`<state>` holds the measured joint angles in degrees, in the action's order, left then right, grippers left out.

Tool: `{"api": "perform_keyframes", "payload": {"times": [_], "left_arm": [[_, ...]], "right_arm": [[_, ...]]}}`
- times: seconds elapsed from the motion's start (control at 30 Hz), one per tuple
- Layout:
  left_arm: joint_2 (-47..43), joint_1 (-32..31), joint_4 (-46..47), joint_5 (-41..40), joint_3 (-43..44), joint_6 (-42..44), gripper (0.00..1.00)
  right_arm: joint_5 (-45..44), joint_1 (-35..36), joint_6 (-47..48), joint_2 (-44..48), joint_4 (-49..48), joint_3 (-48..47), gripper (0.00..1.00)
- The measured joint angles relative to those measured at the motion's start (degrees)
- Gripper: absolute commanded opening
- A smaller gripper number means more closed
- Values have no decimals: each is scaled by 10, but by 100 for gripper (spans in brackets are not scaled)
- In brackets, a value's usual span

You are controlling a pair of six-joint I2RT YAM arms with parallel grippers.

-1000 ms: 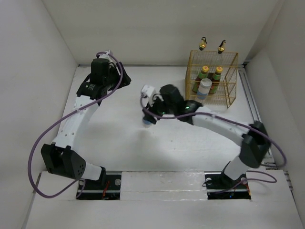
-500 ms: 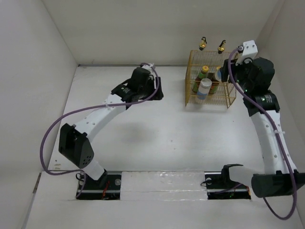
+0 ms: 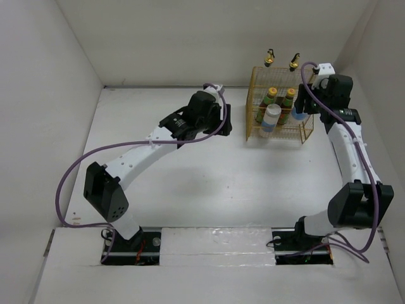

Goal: Organize the condiment bottles

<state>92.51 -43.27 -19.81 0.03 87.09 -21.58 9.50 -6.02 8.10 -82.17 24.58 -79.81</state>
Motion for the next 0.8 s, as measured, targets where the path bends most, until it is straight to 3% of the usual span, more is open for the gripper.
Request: {"api": "perform_keyframes", "payload": {"times": [0.4, 0.53, 0.67, 0.8], "left_arm": [[0, 0, 5, -1, -4, 10, 65], [0, 0, 6, 0, -5, 11, 65], [0, 2, 7, -2, -5, 12, 65], [0, 5, 8, -6, -5, 11, 67]], "right_arm": [[7, -6, -10, -51, -55, 36, 22], [4, -6, -11, -66, -76, 64, 27], [3, -4, -12, -84, -89, 73, 39], [1, -3, -15, -98, -92, 73, 66]]}}
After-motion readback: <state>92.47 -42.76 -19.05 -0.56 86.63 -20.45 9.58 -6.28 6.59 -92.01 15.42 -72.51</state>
